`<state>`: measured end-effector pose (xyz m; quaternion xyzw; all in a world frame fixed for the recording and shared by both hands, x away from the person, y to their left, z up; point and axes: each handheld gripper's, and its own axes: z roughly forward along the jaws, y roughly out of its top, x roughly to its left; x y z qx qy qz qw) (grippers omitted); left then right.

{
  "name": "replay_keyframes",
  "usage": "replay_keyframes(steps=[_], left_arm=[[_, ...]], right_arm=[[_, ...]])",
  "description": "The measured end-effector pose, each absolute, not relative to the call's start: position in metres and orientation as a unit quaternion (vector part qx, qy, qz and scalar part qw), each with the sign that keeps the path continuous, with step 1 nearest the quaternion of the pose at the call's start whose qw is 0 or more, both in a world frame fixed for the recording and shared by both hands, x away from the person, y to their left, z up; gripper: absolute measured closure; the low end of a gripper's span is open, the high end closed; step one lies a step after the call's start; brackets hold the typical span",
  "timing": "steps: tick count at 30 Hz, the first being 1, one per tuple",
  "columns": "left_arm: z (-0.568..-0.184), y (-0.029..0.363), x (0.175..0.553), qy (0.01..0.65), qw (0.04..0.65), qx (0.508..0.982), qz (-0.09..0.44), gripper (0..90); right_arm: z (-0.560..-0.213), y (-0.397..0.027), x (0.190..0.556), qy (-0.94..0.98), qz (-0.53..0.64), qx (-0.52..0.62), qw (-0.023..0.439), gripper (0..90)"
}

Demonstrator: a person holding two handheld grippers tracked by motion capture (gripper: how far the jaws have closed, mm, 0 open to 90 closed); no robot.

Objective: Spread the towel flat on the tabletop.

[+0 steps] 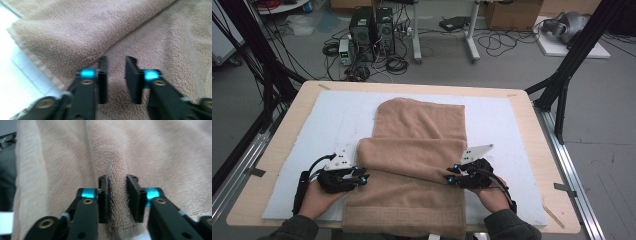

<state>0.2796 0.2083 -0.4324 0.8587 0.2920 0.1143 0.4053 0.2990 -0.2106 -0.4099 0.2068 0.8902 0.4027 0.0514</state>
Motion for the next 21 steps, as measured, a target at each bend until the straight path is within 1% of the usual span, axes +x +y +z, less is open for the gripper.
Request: replay_keyframes(steps=[2, 3, 4, 5, 6, 7, 9, 10, 13, 17, 21], left_arm=[[-0.438, 0.204, 0.282, 0.294, 0.397, 0.863, 0.102, 58.8], [-0.442, 0.201, 0.283, 0.291, 0.388, 0.869, 0.1, 57.8], [-0.443, 0.2, 0.282, 0.287, 0.391, 0.867, 0.112, 58.0], [-0.443, 0.2, 0.282, 0.293, 0.391, 0.865, 0.113, 60.4], [-0.442, 0.199, 0.282, 0.295, 0.389, 0.865, 0.116, 63.4], [-0.442, 0.199, 0.281, 0.294, 0.39, 0.865, 0.119, 70.2], [-0.441, 0.198, 0.282, 0.295, 0.388, 0.866, 0.11, 81.9], [-0.44, 0.197, 0.283, 0.291, 0.385, 0.869, 0.112, 83.8], [-0.435, 0.196, 0.282, 0.292, 0.403, 0.86, 0.11, 85.3], [-0.438, 0.196, 0.292, 0.308, 0.398, 0.855, 0.12, 85.6], [-0.443, 0.192, 0.3, 0.319, 0.397, 0.852, 0.12, 85.6]], right_arm=[[-0.408, -0.211, 0.301, 0.887, 0.41, 0.207, 0.054, 66.9], [-0.408, -0.211, 0.302, 0.888, 0.407, 0.207, 0.054, 66.0], [-0.41, -0.21, 0.304, 0.89, 0.404, 0.206, 0.049, 63.8], [-0.413, -0.21, 0.307, 0.892, 0.398, 0.212, 0.047, 62.7], [-0.416, -0.21, 0.31, 0.893, 0.392, 0.217, 0.044, 63.4], [-0.42, -0.21, 0.314, 0.893, 0.391, 0.221, 0.035, 67.2], [-0.428, -0.209, 0.322, 0.899, 0.38, 0.218, 0.012, 78.9], [-0.43, -0.208, 0.324, 0.901, 0.378, 0.212, 0.009, 81.0], [-0.419, -0.209, 0.325, 0.896, 0.39, 0.212, 0.031, 81.9], [-0.406, -0.216, 0.339, 0.887, 0.387, 0.241, 0.07, 81.9], [-0.423, -0.214, 0.36, 0.889, 0.36, 0.275, 0.061, 81.8]])
